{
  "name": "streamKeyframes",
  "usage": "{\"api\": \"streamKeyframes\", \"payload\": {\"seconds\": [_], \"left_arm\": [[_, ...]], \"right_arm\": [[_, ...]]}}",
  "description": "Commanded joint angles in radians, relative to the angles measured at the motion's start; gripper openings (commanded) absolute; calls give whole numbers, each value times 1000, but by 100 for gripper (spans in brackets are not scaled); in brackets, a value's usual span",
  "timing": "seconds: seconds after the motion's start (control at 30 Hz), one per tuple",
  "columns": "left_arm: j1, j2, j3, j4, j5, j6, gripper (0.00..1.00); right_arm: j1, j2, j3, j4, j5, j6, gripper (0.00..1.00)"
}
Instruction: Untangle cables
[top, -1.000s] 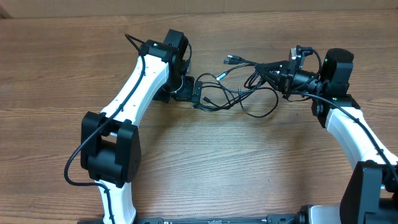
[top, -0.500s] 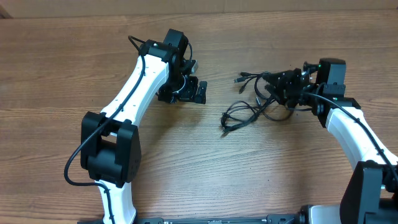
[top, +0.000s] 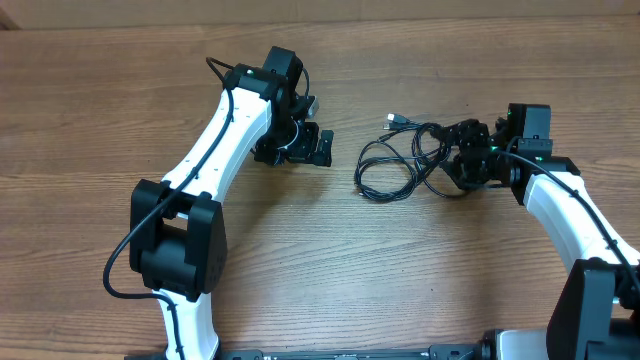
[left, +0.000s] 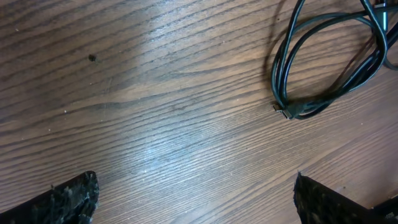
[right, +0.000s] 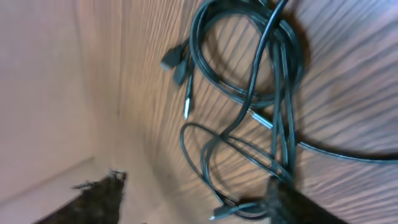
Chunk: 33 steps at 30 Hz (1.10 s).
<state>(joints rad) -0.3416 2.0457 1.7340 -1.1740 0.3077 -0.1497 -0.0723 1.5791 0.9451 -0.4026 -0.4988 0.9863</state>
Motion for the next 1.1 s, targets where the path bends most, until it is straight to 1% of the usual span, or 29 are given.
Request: {"api": "streamKeyframes", "payload": {"seconds": [0.0, 0.1, 0.2, 0.23, 0.27, 0.37, 0.4, 0.5, 0.57, 0.7, 0.8, 1.07], "left_arm": [[-5, -37, -4, 4, 14, 23, 100], [-5, -37, -4, 4, 14, 23, 100], [-5, -37, -4, 4, 14, 23, 99], [-5, -37, -4, 4, 14, 23, 100], [-5, -37, -4, 4, 14, 23, 100], [-5, -37, -4, 4, 14, 23, 100], [-5, -37, -4, 4, 14, 23, 100], [-5, -37, -4, 4, 14, 23, 99], [-5, -37, -4, 4, 14, 23, 100], [-5, -37, -4, 4, 14, 23, 100], [-5, -37, -4, 4, 14, 23, 100], [-5, -37, -4, 4, 14, 23, 100]], "right_arm": [[-4, -18, 18, 7, 119, -121, 75], [-4, -18, 18, 8, 198, -215, 84], [-4, -18, 18, 30, 269, -336, 86], [-4, -18, 18, 46, 284, -391, 86], [-4, -18, 18, 78, 290, -485, 87], [-4, -18, 18, 141, 290, -668, 91], [-4, -17, 18, 154, 290, -718, 93], [-4, -13, 18, 186, 290, -890, 95], [-4, -7, 18, 188, 295, -974, 95], [-4, 15, 18, 187, 356, -1092, 96], [-4, 55, 18, 194, 361, -1188, 94], [10, 211, 18, 257, 364, -1200, 88]]}}
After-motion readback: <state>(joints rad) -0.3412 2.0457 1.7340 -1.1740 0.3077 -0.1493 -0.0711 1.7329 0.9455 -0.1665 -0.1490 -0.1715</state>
